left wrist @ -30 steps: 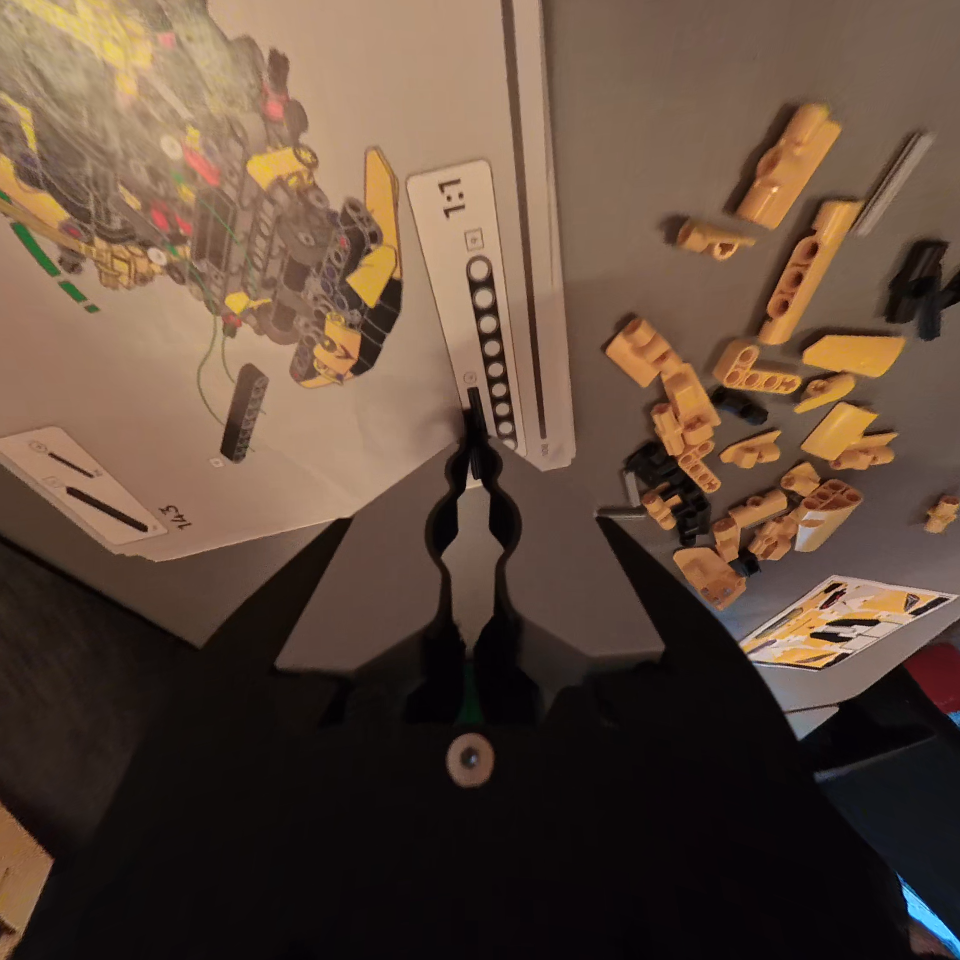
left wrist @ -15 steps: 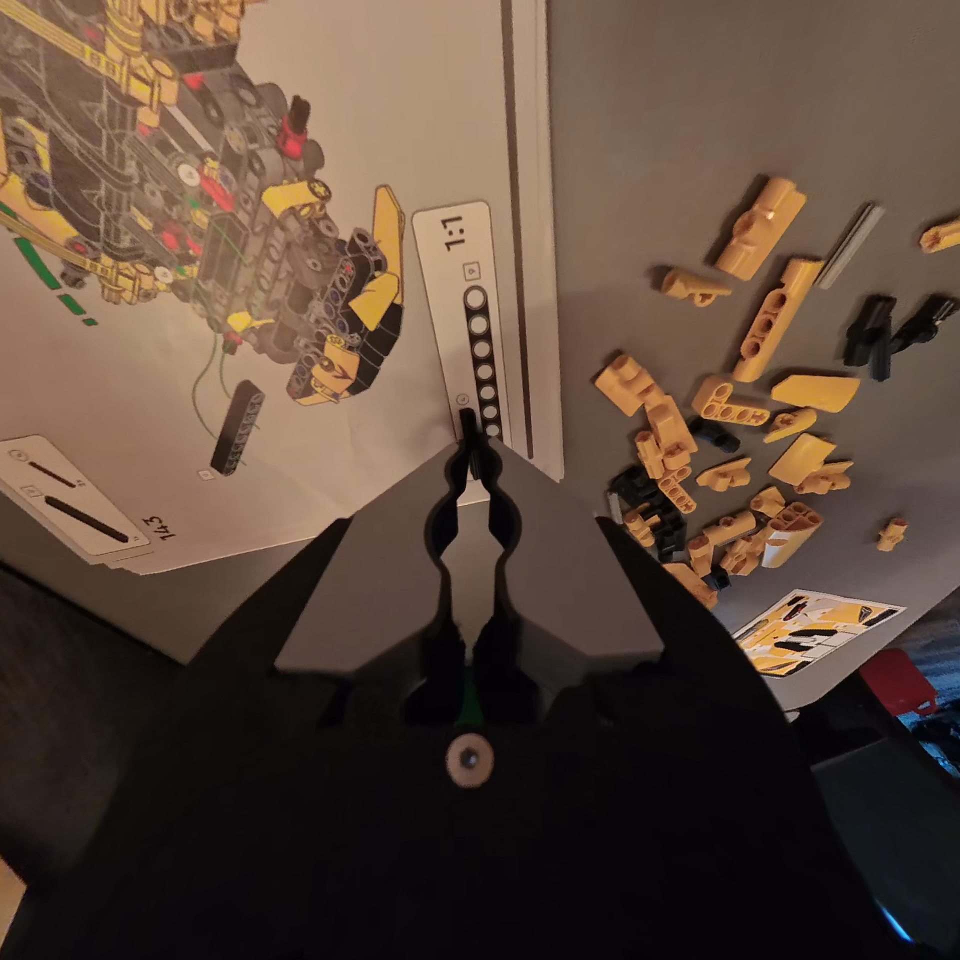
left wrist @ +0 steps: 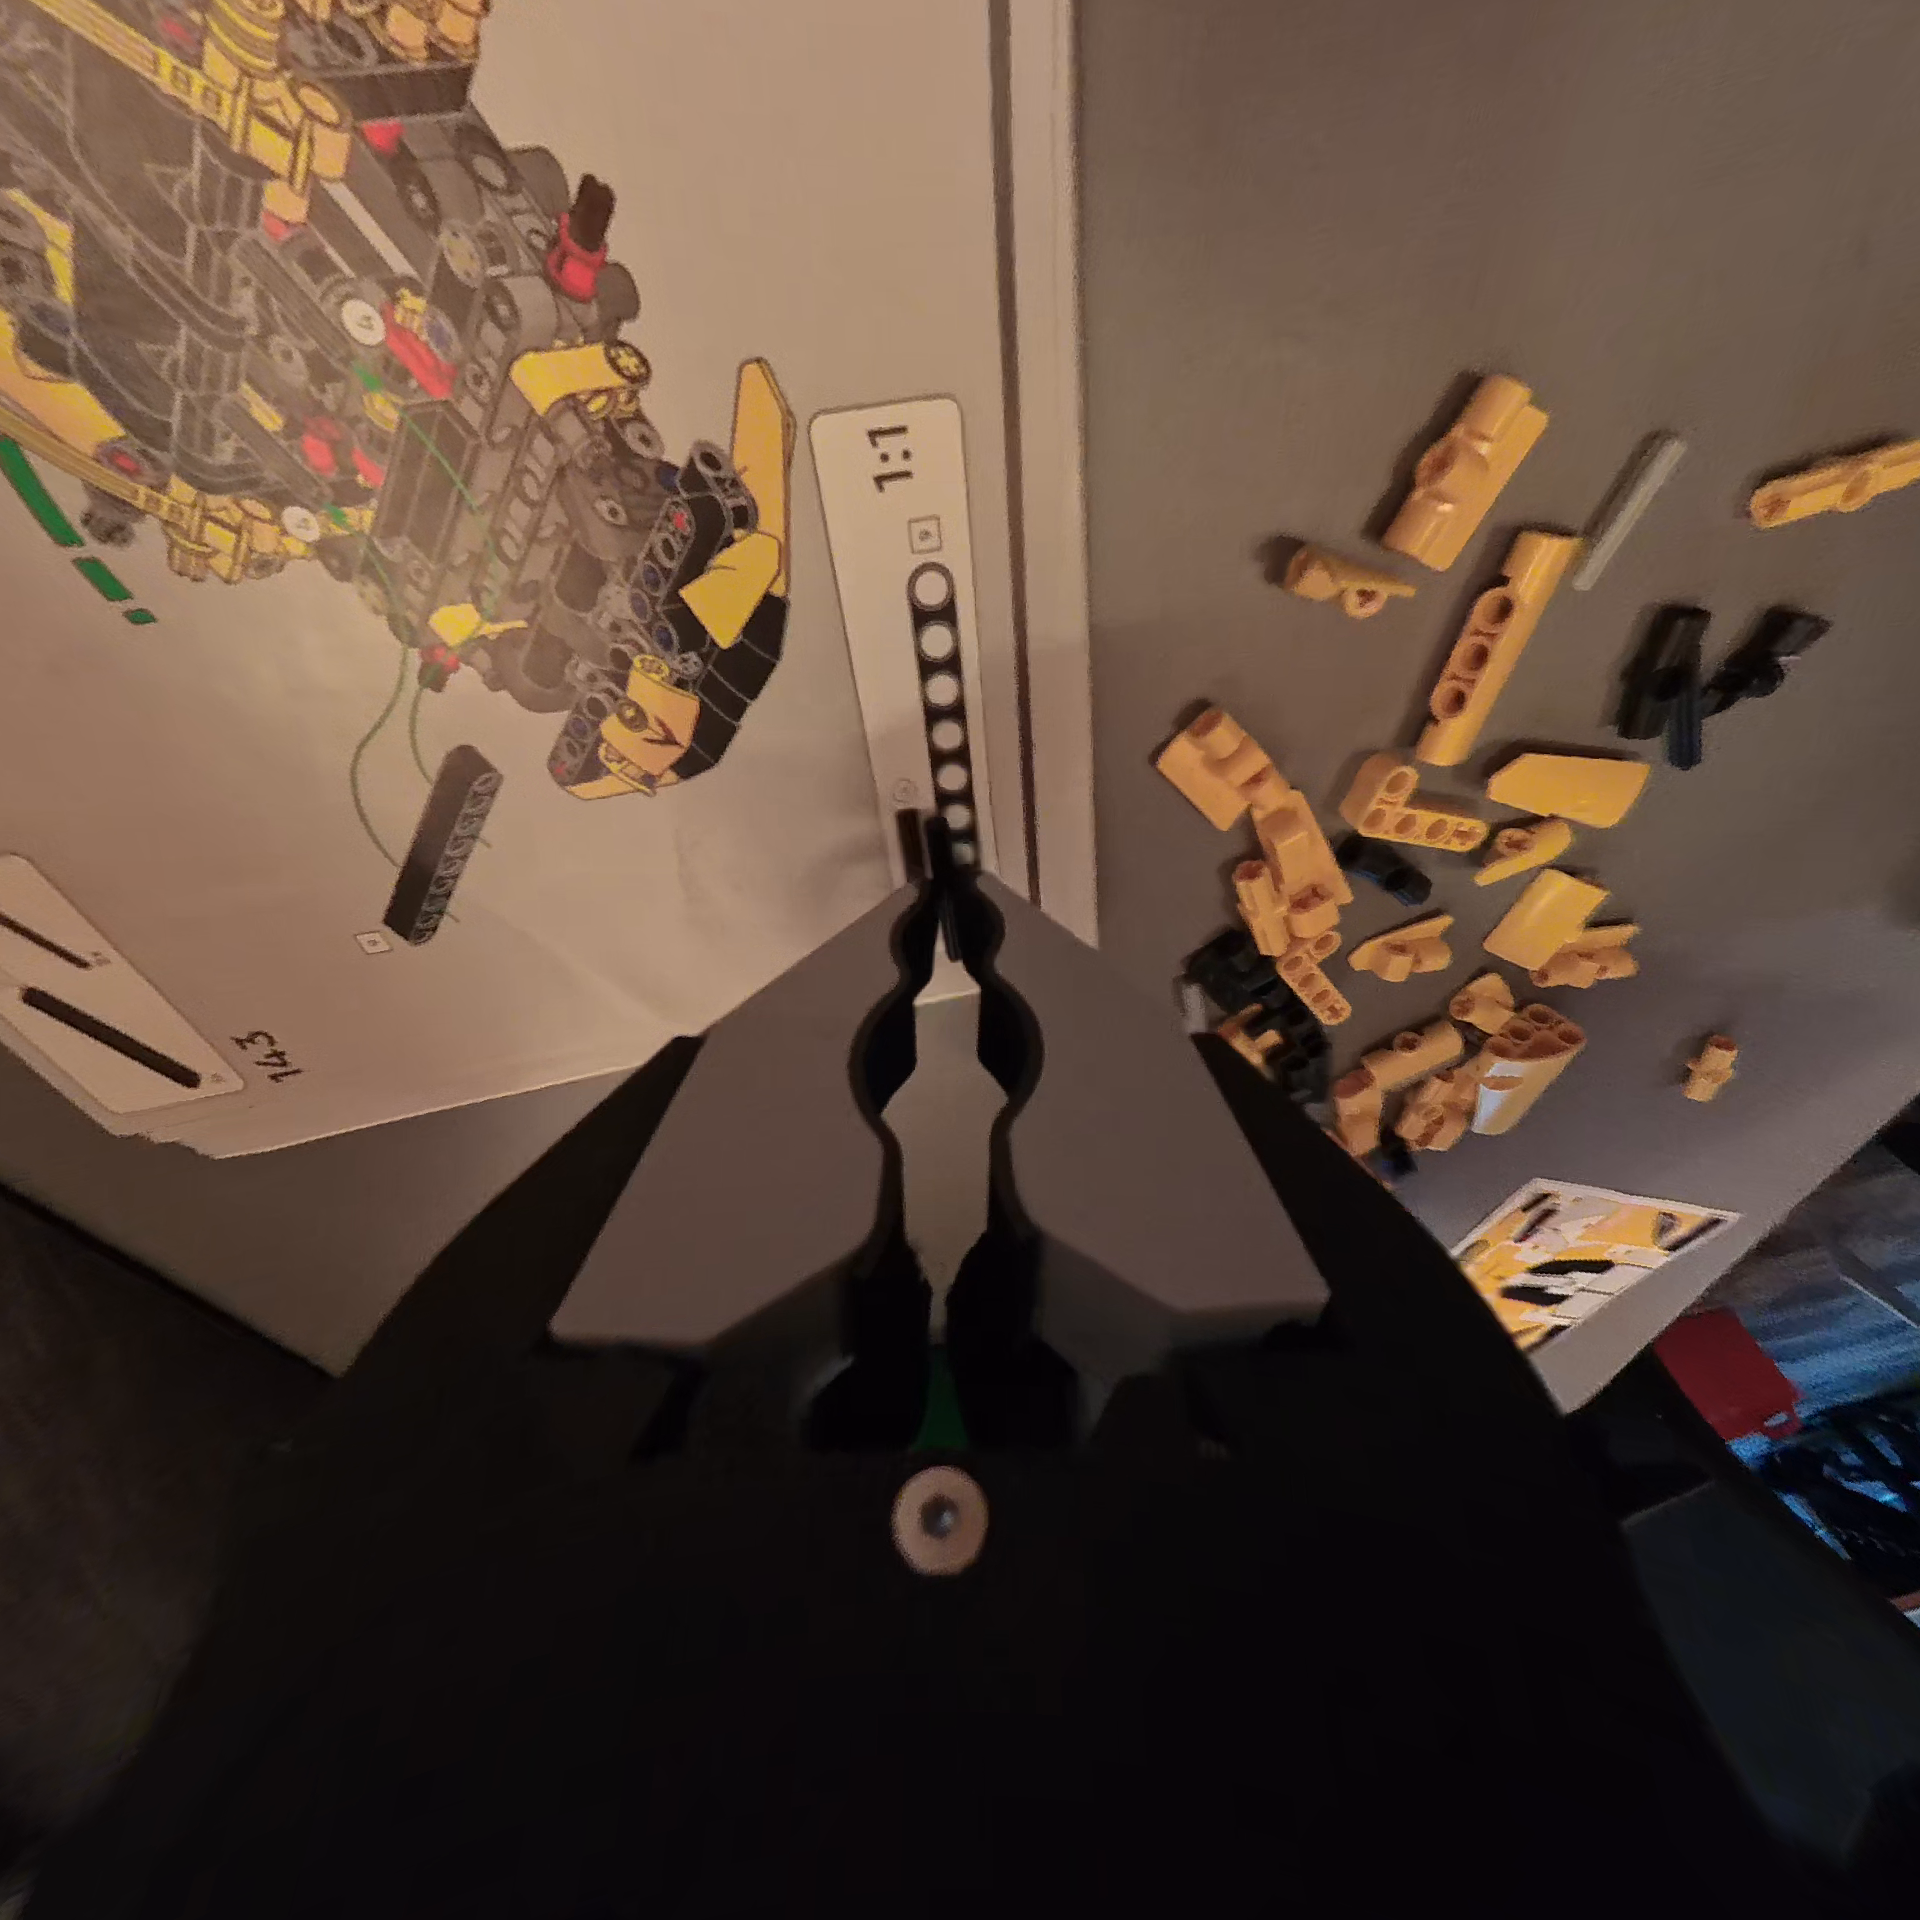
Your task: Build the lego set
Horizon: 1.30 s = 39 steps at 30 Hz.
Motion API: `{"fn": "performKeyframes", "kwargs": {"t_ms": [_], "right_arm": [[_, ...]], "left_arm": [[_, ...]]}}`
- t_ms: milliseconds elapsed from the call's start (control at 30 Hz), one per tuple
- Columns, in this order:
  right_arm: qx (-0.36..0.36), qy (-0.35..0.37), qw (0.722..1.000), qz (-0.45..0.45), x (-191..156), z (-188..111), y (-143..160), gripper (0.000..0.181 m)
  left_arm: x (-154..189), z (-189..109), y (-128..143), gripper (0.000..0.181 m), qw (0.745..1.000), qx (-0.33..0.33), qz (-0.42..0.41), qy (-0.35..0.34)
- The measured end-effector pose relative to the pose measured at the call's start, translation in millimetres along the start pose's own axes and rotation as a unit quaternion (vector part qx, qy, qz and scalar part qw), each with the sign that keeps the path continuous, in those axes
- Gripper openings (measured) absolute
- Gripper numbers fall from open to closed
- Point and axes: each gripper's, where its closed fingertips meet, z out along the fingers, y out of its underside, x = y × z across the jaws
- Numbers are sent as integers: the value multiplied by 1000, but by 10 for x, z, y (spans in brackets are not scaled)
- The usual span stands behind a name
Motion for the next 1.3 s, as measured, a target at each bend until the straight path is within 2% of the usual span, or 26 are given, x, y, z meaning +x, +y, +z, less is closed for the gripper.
{"fn": "performKeyframes", "kwargs": {"t_ms": [67, 167, 233, 300, 400, 500, 633, 767, 900, 1133, 1200, 1233, 1300], "right_arm": [[3, 0, 1000, 2, 4, -4, -9, 46], [6, 0, 1000, 3, 3, -14, -16, 46], [6, 0, 1000, 3, -4, -17, -14, 46], [5, 0, 1000, 0, -14, -16, -10, 46], [5, -1, 1000, -4, -33, -15, -10, 46], [7, -2, 1000, -5, -45, -24, -15, 46], [9, -8, 1000, -6, -76, -25, -27, 46], [10, -3, 1000, -10, -66, -43, -17, 46], [8, -8, 1000, -7, -80, -29, -15, 46], [-4, -5, 1000, -11, -68, -9, 34, 46], [-5, -4, 1000, -10, -61, -12, 42, 46], [-5, -4, 1000, -9, -60, -12, 42, 46], [-6, -5, 1000, -9, -60, -10, 47, 46]], "left_arm": [[86, -202, -118, 3, 998, 47, -42, 22], [548, -746, -753, 3, 975, 213, -47, 48], [1009, -849, -1183, 3, 960, 276, -24, 45], [1484, -646, -1507, 4, 959, 279, -9, 48], [1985, -300, -1829, 4, 963, 266, 25, 21], [2019, -90, -2049, 4, 969, 246, 23, -20], [1963, -29, -2392, 4, 970, 244, -10, -4], [1932, 100, -2508, 4, 973, 228, -17, -19], [1904, 177, -2483, 4, 977, 210, -12, -35], [1902, 168, -2489, 7, 969, 236, -9, -72], [1894, 79, -2417, 33, 958, 268, -34, -100], [1891, -6, -2322, 33, 948, 293, -52, -114], [1816, -177, -1936, 33, 923, 336, -117, -144]]}}
